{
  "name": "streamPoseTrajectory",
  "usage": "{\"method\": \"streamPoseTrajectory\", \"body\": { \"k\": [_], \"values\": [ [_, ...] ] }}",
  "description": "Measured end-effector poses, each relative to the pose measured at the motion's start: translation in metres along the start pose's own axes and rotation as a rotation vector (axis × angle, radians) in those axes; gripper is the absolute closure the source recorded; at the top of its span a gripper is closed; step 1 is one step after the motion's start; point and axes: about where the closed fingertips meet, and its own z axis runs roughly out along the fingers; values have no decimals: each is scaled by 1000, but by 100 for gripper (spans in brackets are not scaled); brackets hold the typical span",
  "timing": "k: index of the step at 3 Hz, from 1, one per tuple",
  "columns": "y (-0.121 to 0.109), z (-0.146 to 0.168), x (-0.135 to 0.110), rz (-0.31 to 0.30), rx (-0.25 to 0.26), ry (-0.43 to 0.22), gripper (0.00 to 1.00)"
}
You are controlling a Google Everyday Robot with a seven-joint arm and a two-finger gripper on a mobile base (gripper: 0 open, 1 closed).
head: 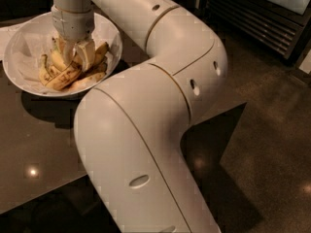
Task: Pick banana from white bowl
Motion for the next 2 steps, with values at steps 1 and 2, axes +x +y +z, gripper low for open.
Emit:
{"method": "streamPoseTrajectory", "body": {
  "k": [1, 2],
  "values": [
    [0, 1, 0, -3, -2, -3, 78],
    [0, 1, 0, -3, -2, -2, 100]
  ]
}}
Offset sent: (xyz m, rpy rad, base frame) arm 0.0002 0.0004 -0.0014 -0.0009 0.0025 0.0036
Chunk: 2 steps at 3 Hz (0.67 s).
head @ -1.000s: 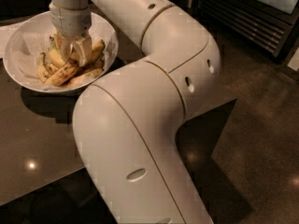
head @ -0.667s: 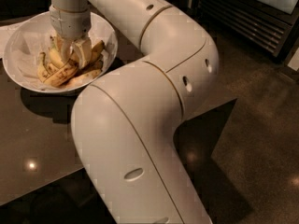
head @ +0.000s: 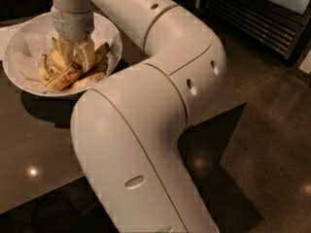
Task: Pick banana from white bowl
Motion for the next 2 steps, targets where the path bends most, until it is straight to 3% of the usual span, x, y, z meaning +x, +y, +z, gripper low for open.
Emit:
{"method": "streamPoseTrajectory", "body": {
  "k": [1, 2],
  "values": [
    [-9, 0, 4, 9, 32, 21, 100],
    [-13, -12, 5, 65, 41, 55, 100]
  ]
}}
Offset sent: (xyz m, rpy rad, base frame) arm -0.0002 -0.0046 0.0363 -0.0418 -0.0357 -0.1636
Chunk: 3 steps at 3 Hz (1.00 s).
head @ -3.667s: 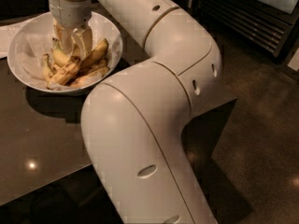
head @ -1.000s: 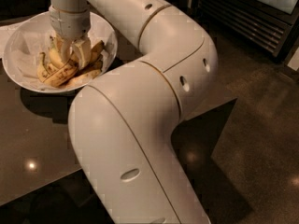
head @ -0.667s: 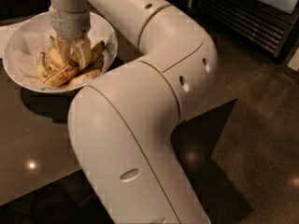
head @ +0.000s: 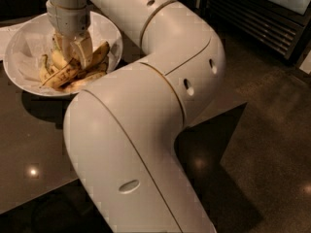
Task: Pick banana from white bowl
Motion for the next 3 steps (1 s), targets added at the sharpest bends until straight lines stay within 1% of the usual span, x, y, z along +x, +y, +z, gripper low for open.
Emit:
{"method": "streamPoseTrajectory", "body": {
  "k": [1, 2, 3],
  "values": [
    [-4, -16, -1, 46, 12, 20, 100],
    [-11, -16, 1, 40, 40, 30, 100],
    [-4, -35, -2, 65, 117, 26, 100]
  ]
}}
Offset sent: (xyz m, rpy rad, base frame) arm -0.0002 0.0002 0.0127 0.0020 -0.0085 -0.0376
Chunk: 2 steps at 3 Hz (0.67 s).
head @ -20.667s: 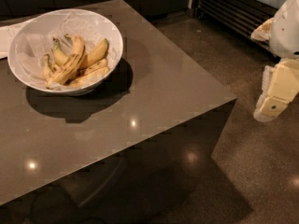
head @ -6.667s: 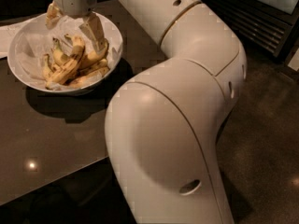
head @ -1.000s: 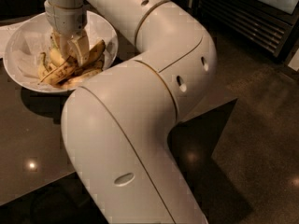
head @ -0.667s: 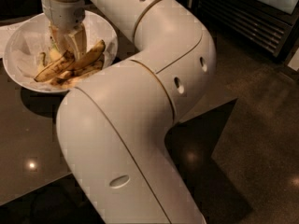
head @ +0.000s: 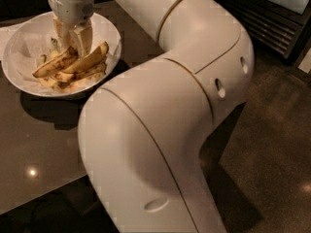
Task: Pick banana from white bowl
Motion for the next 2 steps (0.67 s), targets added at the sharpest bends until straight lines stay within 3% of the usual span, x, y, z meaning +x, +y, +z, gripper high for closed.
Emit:
{"method": "streamPoseTrajectory", "body": {
  "k": [1, 2],
  "values": [
    [17, -27, -8, 24, 46, -6, 100],
    [17, -27, -8, 24, 46, -6, 100]
  ]
}}
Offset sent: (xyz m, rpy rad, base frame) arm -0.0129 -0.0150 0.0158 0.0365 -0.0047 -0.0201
